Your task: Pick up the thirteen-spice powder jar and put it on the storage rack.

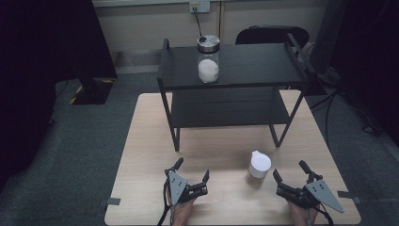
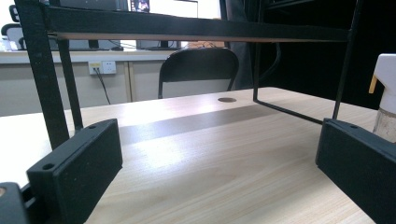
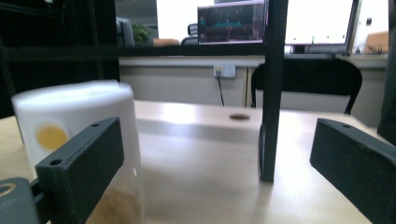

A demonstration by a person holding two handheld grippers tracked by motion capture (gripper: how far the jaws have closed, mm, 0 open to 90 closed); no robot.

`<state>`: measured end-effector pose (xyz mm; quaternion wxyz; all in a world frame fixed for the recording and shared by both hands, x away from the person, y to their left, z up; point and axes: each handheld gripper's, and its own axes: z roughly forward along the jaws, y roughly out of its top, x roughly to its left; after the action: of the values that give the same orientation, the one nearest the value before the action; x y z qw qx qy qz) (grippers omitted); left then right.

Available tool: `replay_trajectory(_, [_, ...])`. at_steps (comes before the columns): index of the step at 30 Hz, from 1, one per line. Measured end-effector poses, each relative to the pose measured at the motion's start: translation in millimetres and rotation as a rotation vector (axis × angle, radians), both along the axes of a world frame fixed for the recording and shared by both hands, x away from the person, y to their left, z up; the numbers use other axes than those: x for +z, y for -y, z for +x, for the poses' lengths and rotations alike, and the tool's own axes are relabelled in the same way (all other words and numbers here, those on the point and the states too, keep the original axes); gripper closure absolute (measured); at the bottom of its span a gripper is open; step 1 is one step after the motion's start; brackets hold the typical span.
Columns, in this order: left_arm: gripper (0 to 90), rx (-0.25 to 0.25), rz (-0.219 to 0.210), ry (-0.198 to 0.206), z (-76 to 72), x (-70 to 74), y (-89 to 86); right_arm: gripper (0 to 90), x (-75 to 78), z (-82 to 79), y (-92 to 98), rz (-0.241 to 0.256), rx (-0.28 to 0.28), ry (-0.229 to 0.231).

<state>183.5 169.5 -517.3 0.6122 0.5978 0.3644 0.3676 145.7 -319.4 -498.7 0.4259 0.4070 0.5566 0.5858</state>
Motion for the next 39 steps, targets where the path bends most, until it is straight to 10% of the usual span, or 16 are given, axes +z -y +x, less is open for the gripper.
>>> replay_trajectory(9, [0.0, 0.003, 0.0, 0.0, -0.2, 0.0, 0.5, 2.6, 34.2, 4.6, -1.8, 0.047, 0.077, 0.098])
replay_trajectory(16, [0.0, 0.003, 0.0, 0.0, -0.2, 0.0, 0.4, 2.9, 46.5, 18.5, -14.6, 0.034, 0.149, 0.092])
replay_trajectory(39, [0.0, 0.003, 0.0, 0.0, -0.2, -0.1, 0.4, 16.1, 13.4, 27.0, -42.1, -0.03, 0.187, -0.011])
